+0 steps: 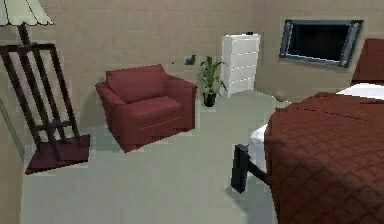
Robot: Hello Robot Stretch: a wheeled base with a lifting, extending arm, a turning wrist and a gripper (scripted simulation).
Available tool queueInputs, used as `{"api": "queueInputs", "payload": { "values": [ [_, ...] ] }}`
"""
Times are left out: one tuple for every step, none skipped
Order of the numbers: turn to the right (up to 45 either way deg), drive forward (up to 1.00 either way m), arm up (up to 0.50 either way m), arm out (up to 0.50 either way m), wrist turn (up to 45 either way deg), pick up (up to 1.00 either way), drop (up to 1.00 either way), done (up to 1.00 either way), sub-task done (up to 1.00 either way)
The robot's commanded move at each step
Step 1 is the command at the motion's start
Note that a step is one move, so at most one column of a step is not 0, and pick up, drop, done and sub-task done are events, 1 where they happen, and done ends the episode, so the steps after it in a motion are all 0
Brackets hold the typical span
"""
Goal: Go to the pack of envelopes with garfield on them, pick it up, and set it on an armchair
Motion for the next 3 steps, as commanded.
{"api": "queueInputs", "payload": {
  "values": [
    [0.0,1.0,0.0,0.0,0.0,0.0,0.0,0.0,0.0],
    [-3.0,0.0,0.0,0.0,0.0,0.0,0.0,0.0,0.0],
    [0.0,0.95,0.0,0.0,0.0,0.0,0.0,0.0,0.0]
  ]
}}
